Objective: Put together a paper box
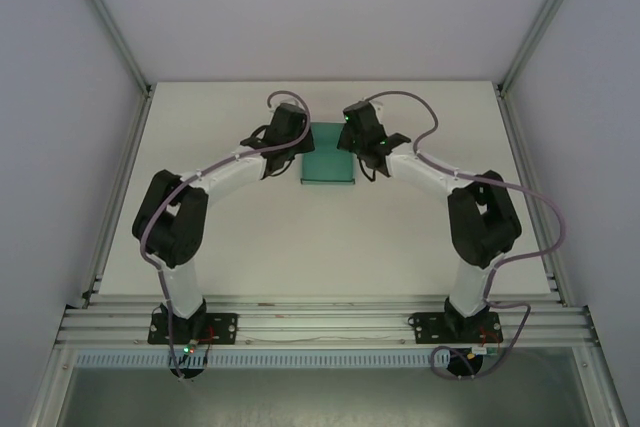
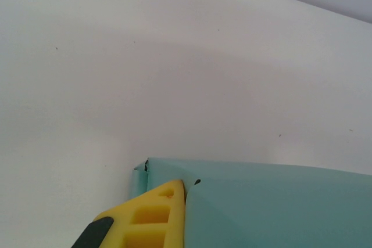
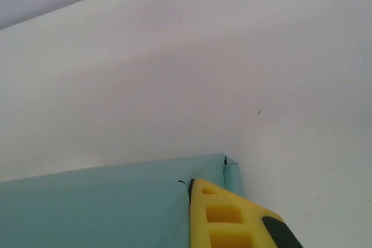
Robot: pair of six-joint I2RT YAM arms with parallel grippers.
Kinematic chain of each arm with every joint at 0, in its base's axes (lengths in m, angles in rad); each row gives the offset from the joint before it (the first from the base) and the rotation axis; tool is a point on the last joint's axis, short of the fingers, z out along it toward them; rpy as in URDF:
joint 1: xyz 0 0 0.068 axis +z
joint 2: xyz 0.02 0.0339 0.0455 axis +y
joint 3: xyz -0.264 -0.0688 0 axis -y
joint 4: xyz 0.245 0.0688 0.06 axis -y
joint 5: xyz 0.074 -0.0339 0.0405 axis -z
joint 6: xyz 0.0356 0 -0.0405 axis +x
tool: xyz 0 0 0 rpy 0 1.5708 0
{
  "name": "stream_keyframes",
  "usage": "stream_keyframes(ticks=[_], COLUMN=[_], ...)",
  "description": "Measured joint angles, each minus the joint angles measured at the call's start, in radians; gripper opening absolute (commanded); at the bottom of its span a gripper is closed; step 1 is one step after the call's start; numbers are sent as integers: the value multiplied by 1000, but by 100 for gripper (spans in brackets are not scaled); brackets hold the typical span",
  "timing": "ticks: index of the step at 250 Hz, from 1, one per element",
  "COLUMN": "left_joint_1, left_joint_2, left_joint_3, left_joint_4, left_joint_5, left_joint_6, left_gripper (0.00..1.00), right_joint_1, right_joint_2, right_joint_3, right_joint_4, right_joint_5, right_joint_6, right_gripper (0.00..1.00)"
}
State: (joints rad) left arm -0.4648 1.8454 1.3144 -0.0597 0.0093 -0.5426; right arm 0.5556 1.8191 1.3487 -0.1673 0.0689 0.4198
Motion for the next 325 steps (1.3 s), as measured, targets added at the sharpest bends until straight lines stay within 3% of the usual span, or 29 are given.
stream_keyframes(ticks=[72, 179, 204, 239, 299, 317, 325], left_joint_1=[-2, -22, -24, -32, -41, -41, -41], left_joint_2=[24, -61, -78, -103, -185, -216, -232], left_joint_3=[-58, -317, -340, -357, -381, -380, -381], left_joint_4=[115, 360, 370, 338, 291, 271, 260], left_joint_5=[4, 8, 8, 44, 60, 60, 60], left_joint_6=[1, 55, 65, 68, 91, 99, 100], left_gripper=[0, 0, 21, 35, 77, 98, 100], right_joint_1=[5, 42, 51, 57, 79, 83, 85], right_joint_2=[7, -24, -39, -51, -64, -65, -66], right_joint_3=[-69, -259, -297, -328, -360, -365, -367], right_joint_4=[93, 315, 355, 385, 412, 418, 421], right_joint_5=[30, 60, 62, 79, 109, 116, 119], right_joint_6=[0, -92, -114, -146, -190, -204, -209], right_gripper=[0, 0, 0, 0, 0, 0, 0])
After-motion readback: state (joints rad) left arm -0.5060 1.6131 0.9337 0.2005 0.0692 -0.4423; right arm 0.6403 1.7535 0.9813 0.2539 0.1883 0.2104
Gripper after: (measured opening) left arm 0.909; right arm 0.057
